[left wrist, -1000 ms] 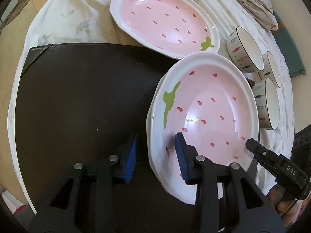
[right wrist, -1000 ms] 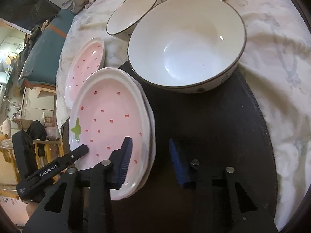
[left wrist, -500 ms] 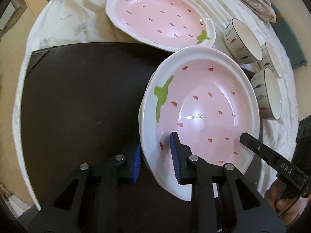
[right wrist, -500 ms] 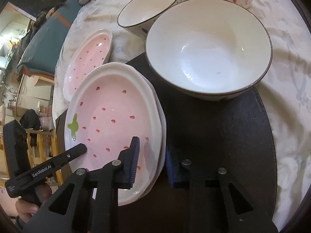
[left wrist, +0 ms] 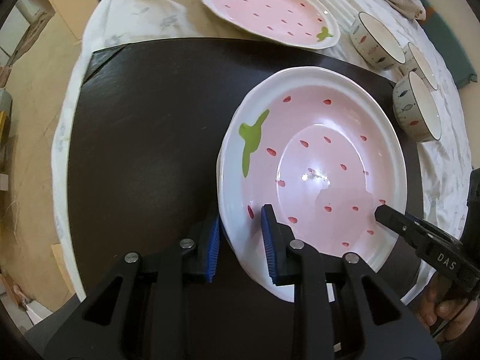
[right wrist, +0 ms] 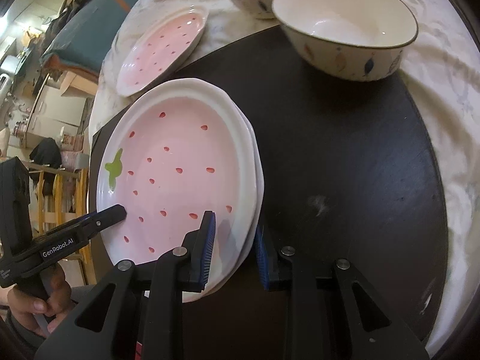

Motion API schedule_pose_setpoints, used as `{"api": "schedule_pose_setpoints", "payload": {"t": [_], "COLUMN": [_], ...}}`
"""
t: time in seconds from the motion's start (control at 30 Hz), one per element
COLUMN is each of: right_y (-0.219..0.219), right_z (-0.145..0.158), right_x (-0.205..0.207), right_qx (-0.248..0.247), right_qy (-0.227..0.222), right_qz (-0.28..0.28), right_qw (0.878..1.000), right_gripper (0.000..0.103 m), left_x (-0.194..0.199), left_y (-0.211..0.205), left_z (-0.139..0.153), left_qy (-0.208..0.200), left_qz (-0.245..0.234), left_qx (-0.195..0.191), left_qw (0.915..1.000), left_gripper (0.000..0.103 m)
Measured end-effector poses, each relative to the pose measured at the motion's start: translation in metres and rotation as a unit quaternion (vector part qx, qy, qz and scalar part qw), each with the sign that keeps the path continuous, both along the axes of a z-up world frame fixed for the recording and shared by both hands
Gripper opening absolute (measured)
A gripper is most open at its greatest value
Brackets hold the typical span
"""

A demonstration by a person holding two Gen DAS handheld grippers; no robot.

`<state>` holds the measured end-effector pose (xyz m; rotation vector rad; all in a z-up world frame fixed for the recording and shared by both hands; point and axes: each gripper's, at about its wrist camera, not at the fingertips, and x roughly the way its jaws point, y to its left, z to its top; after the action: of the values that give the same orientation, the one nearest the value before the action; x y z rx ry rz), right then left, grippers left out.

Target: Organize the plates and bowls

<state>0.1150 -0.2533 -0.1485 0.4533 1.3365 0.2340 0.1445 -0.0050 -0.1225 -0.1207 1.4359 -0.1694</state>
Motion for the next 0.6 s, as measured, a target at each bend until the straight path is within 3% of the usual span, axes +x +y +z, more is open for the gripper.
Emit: {"api": "schedule_pose_setpoints", "payload": {"t": [0.2,0.47,0.6], "right_y": [0.014,0.005,0.005], "right_z": [0.002,0.001,0.002], "right_x": [-0.008,0.002,0.003], "right_qx": [0.0,0.009,-0.003], "right_qy": [-0.001,-0.009,-0.013], "right_qz": [0.026,-0.011,-0.016], "right_qw": [1.0,1.0,1.0], "right_gripper": [0.028,0.027,0.027], "left_x": [-0.007,-0.002,0.002], "left_y": [0.013,0.012,0.006], "left_z": [0.001,0.001,0.0], "left_qy": [-0.005,-0.007,-0.011], "left_qz": [0.014,0.024,0.021], "left_qx": [-0.006,-0.012,0.003], "left_qw": [0.9999,0.9996,0.9997], "left_gripper": [0.022,0.022,0.022]}}
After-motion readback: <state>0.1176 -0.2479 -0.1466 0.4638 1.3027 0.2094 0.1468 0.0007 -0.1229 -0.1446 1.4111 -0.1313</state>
